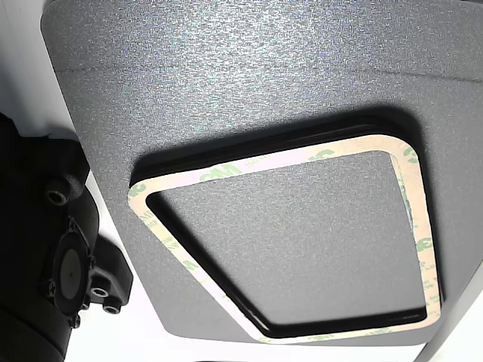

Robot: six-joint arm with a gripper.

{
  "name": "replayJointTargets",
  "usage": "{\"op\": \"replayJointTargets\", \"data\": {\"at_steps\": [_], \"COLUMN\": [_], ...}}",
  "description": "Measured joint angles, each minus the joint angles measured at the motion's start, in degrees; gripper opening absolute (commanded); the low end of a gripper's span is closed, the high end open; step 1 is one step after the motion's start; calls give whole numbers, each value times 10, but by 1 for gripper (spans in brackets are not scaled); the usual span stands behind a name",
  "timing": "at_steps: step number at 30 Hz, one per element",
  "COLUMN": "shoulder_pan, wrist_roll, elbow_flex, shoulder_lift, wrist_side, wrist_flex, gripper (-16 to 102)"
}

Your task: Grab top frame and put it into gray box.

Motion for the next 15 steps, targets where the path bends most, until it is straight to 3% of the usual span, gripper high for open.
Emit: {"op": "replayJointTargets", "data": {"at_steps": [15], "shoulder_pan": [4], "wrist_roll": [8], "elbow_flex": [-11], "shoulder_lift": [-15], "wrist_side": [12], "wrist_flex": [0], "gripper": [99]}}
